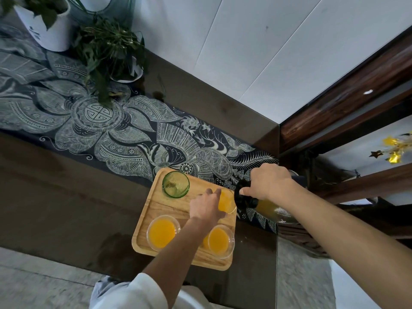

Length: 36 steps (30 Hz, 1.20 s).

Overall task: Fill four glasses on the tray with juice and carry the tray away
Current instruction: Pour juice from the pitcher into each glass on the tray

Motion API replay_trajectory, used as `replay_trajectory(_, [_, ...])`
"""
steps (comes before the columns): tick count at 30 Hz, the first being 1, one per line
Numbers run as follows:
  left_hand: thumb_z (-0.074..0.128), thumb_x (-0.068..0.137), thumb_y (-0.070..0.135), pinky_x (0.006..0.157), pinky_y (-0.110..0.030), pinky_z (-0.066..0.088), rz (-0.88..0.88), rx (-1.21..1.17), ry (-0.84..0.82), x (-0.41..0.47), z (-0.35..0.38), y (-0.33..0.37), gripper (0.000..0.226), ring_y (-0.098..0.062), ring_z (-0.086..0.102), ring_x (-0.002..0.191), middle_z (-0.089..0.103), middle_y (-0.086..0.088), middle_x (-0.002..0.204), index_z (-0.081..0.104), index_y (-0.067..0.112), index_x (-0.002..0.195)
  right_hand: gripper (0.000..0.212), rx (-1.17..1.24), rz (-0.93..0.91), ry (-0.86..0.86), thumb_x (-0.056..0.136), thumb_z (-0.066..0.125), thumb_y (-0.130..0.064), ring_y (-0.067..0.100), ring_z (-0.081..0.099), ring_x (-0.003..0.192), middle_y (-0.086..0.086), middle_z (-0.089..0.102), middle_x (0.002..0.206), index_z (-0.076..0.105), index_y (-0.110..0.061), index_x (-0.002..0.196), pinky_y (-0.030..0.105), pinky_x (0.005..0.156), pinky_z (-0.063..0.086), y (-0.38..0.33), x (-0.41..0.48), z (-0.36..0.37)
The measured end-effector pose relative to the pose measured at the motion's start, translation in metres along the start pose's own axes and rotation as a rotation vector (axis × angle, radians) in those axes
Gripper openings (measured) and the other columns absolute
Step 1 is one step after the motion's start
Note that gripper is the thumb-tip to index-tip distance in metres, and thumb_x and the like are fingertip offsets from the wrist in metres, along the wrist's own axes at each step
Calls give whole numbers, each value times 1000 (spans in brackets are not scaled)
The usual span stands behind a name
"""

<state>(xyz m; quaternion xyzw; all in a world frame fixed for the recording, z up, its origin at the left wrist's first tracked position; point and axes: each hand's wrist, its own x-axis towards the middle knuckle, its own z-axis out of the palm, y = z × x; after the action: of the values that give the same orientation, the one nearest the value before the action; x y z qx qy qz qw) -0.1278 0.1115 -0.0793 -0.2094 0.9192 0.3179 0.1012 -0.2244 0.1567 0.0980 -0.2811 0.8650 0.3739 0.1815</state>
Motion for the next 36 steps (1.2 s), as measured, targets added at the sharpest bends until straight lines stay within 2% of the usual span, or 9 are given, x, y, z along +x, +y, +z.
replay_trajectory(6, [77, 81, 51, 72, -39, 53, -2, 15, 1, -2, -2, 1, 75, -31, 67, 102, 61, -4, 121, 43, 26, 143, 63, 31, -15, 11, 86, 53, -73, 28, 60, 105, 4, 60, 105, 63, -17, 114, 37, 71, 42, 7, 3, 8])
replay_trajectory(9, [77, 81, 53, 74, -39, 53, -14, 17, 0, -3, -3, 2, 79, -32, 66, 105, 60, -4, 123, 41, 29, 146, 68, 98, -15, 21, 84, 53, -77, 30, 59, 109, 7, 62, 116, 61, -16, 113, 38, 74, 45, 15, 7, 20])
replay_trajectory(11, [76, 81, 54, 79, -41, 53, -24, 14, -13, -3, -4, 4, 81, -33, 64, 109, 59, -5, 126, 38, 30, 148, 65, 162, -19, 28, 81, 52, -80, 30, 60, 106, 8, 62, 115, 57, -18, 98, 38, 76, 48, 23, 10, 32])
replay_trajectory(19, [74, 80, 61, 79, -41, 55, -58, 34, -29, -5, -8, 11, 91, -30, 65, 107, 59, -3, 127, 29, 30, 153, 77, 526, 13, 14, 71, 46, -91, 18, 58, 65, 0, 50, 61, 43, -16, 56, 33, 52, 37, 66, 24, 83])
replay_trajectory(21, [69, 83, 63, 76, -37, 55, -61, -7, 30, -10, -16, 8, 92, -25, 65, 105, 59, 0, 128, 24, 32, 157, 81, 578, -9, -1, 68, 43, -94, 17, 56, 52, -3, 46, 47, 40, -16, 49, 35, 55, 43, 80, 28, 93])
replay_trajectory(23, [67, 85, 63, 70, -29, 55, -44, -106, 154, -20, -30, 1, 80, -14, 66, 93, 63, 7, 124, 37, 32, 153, 83, 648, -21, 3, 62, 40, -99, 15, 53, 42, -4, 42, 40, 39, -16, 48, 35, 60, 48, 93, 31, 101])
replay_trajectory(26, [74, 84, 54, 61, -23, 50, -32, -280, 389, -38, -53, -27, 60, -4, 57, 73, 65, 14, 104, 60, 29, 136, 81, 706, -65, 67, 66, 42, -95, 14, 43, 37, 0, 37, 43, 38, -16, 51, 31, 50, 35, 107, 35, 98])
replay_trajectory(30, [83, 73, 55, 82, -41, 52, -150, -132, 522, -50, -74, -84, 71, -25, 58, 103, 66, 3, 111, 62, 25, 133, 78, 625, -190, 233, 77, 41, -87, 17, 44, 39, 3, 35, 42, 33, -17, 43, 32, 48, 32, 107, 37, 69])
replay_trajectory(36, [82, 63, 70, 108, -53, 38, -267, -48, 229, -44, -84, -109, 113, -31, 36, 138, 39, 1, 157, 31, 30, 156, 73, 338, -400, 408, 76, 38, -91, 16, 51, 56, -1, 50, 51, 44, -23, 51, 34, 53, 43, 64, 55, 12])
